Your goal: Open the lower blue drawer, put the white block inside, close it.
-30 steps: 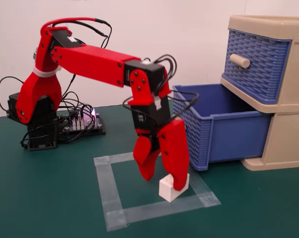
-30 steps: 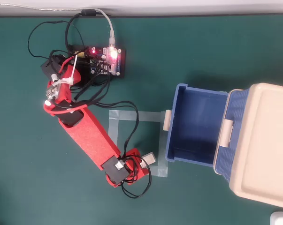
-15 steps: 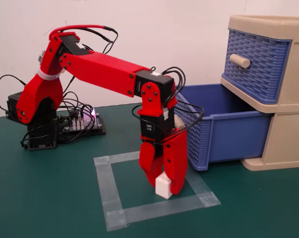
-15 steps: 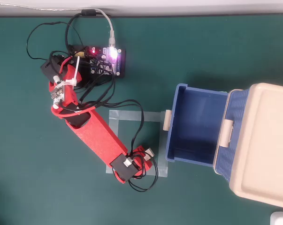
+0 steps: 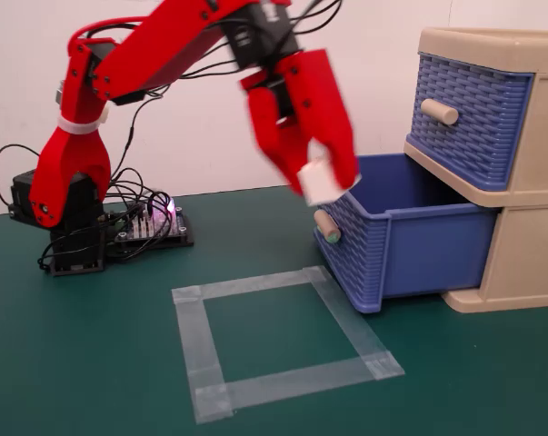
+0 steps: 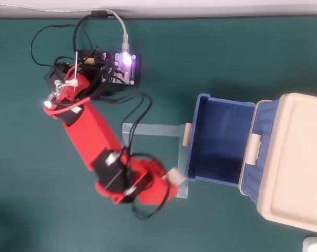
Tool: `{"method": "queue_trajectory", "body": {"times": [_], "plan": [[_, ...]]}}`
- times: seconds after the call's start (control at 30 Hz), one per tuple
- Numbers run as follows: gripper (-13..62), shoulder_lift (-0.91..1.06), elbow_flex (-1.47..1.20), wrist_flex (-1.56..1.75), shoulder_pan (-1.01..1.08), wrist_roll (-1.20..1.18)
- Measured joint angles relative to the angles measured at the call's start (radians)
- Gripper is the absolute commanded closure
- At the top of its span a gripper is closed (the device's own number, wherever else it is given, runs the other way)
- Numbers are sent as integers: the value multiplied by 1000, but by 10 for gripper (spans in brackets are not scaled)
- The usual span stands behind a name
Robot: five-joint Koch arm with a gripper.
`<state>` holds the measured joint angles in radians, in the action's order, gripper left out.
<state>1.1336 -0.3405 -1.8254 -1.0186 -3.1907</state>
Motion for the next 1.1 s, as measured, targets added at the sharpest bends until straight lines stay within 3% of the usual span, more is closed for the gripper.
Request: {"method": "queue_trajectory", "body": {"times": [0.3,0.37,0.43,0.5,0.7,0.87,1.1], "plan": [[566,-129,43,163,-267,-58],[455,-135,46,167,-272,-66],[258,-137,43,166,-276,-72],[172,-137,44,170,-279,-89],[156,-126,48,166,-284,-146],[157,80,31,-66,-287,-144],[158,133,-331,-146,-265,54]]}}
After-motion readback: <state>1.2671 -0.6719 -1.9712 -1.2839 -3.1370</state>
